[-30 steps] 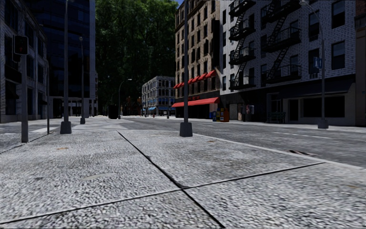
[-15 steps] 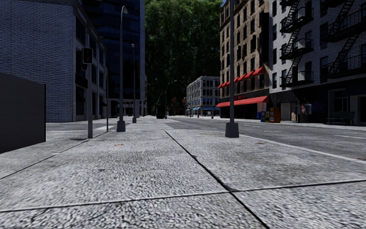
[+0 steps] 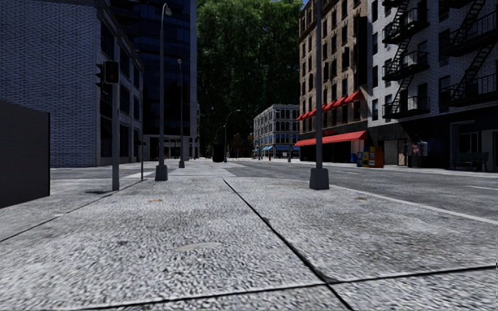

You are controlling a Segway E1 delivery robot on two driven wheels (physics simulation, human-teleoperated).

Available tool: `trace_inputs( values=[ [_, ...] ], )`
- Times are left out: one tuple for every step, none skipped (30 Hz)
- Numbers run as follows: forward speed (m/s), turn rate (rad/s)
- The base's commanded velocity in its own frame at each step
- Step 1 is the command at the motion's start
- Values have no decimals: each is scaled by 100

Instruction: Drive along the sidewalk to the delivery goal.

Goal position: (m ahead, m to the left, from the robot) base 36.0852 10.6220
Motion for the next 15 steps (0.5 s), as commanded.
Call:
trace_inputs(
  values=[
    [193,0],
    [194,0],
    [194,0],
    [194,0],
    [194,0],
    [194,0],
    [194,0],
    [194,0],
    [194,0],
    [194,0],
    [194,0],
    [194,0],
    [194,0],
    [194,0],
    [194,0]
  ],
)
